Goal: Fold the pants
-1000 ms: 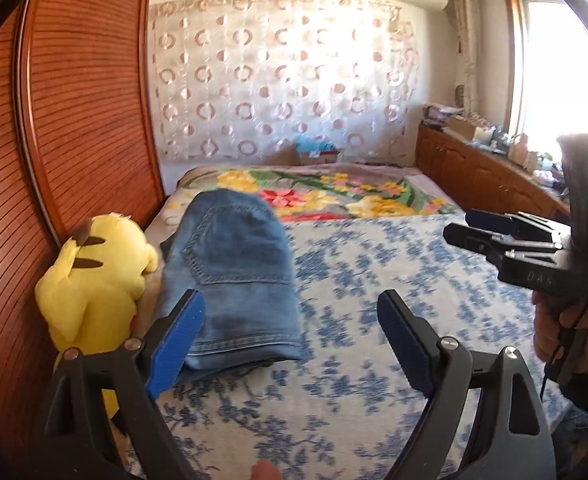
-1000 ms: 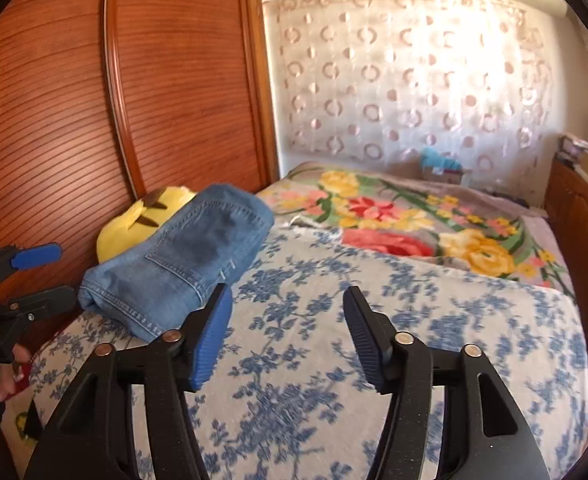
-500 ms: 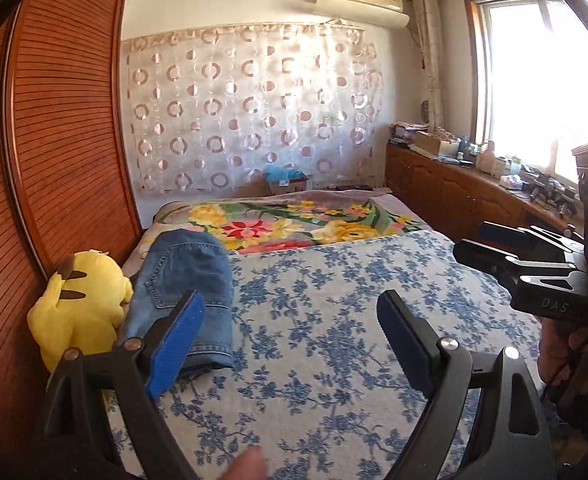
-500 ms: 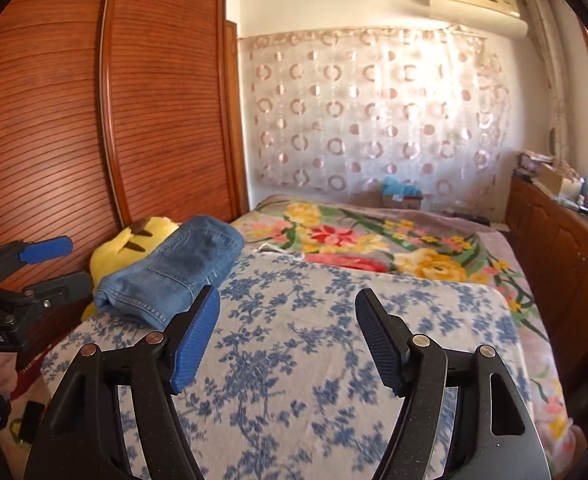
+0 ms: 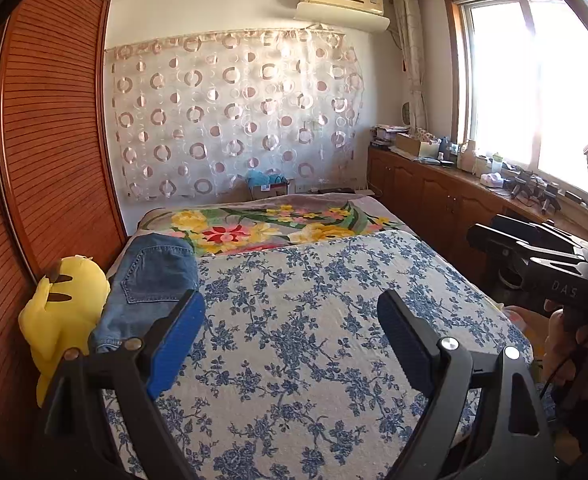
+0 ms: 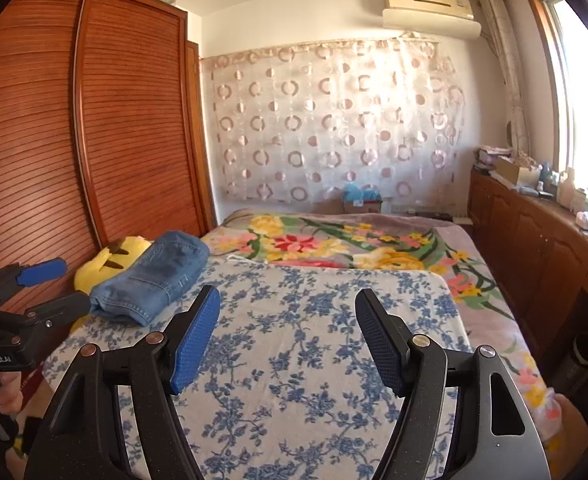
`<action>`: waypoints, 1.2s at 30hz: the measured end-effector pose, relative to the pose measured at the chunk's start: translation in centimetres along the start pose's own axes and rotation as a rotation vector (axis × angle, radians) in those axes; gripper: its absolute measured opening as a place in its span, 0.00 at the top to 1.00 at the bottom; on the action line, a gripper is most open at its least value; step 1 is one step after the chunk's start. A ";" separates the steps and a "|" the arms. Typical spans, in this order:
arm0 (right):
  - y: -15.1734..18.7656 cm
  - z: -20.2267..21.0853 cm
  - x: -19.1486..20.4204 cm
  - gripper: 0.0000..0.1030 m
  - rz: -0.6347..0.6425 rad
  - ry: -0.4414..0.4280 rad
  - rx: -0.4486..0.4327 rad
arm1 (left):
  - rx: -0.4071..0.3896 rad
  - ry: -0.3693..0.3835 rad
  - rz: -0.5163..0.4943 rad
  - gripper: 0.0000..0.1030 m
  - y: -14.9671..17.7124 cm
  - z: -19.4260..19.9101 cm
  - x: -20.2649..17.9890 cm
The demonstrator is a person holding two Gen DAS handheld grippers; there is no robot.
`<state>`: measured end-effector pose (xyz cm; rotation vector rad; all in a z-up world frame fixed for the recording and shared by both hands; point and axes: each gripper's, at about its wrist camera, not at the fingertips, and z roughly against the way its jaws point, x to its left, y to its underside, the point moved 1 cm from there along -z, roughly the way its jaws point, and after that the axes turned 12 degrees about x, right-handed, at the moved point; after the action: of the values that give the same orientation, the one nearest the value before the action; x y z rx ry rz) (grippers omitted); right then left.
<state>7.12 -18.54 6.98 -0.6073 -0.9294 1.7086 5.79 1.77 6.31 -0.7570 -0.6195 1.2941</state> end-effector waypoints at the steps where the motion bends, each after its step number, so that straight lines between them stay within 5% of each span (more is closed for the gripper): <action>1: 0.1 0.3 -0.2 0.30 -0.003 0.003 -0.001 | 0.001 0.002 0.001 0.14 0.0 0.1 -0.3; 16: 2.9 3.7 -0.5 0.30 0.000 0.046 -0.005 | 0.018 -0.011 0.024 0.14 1.3 0.8 -2.0; 36: 5.8 2.8 0.1 0.30 -0.034 0.061 0.011 | 0.019 -0.043 0.044 0.14 4.1 1.5 -0.8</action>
<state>1.77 -20.06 3.82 -0.6293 -0.8822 1.6548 1.99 1.61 4.05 -0.7329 -0.6270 1.3579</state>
